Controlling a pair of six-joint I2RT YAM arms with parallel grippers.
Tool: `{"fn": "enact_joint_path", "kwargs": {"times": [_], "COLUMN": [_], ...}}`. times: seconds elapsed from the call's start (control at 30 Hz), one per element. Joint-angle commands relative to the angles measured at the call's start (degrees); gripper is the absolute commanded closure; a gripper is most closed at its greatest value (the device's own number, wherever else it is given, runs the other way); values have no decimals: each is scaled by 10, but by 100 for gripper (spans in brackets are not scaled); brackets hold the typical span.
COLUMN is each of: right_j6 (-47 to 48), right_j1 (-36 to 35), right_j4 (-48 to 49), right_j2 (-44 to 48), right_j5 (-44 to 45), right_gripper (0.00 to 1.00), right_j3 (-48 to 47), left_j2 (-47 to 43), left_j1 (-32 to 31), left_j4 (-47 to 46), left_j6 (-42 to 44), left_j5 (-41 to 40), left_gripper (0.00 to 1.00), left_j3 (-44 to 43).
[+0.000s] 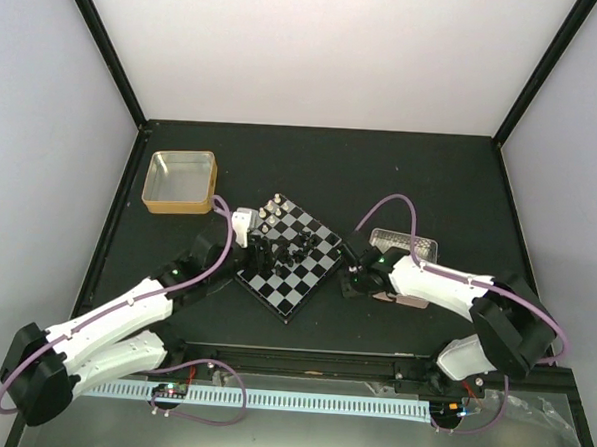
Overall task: Set up the chess pieces on the board
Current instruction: Adjust the storage box at the center of the board.
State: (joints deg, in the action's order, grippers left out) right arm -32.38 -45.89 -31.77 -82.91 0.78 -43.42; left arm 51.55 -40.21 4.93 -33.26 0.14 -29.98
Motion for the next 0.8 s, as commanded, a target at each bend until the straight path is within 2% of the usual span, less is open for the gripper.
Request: {"fn": "enact_joint_path", "kwargs": {"times": [0.0,0.13,0.37,0.6,0.77], "right_j6": [-42,-52,-62,-32,-43], "right_j1": [1,12,73,91,91], "right_j4": [4,25,46,59,63], "right_j2": [-7,-15,-7,21,49], "right_j5": [121,157,143,92,69], "right_gripper": [65,71,72,68,67], "right_j3": [9,18,44,32,28], "left_j2": [26,75,211,348,427], "left_j1": [1,2,2,3,15], "left_j4": [18,44,129,195,258], "left_j6": [2,10,31,39,-8], "left_j5": [0,19,63,55,46], "left_gripper": [27,39,50,54,57], "left_j3": [-27,-55,-155,-277,-359]}}
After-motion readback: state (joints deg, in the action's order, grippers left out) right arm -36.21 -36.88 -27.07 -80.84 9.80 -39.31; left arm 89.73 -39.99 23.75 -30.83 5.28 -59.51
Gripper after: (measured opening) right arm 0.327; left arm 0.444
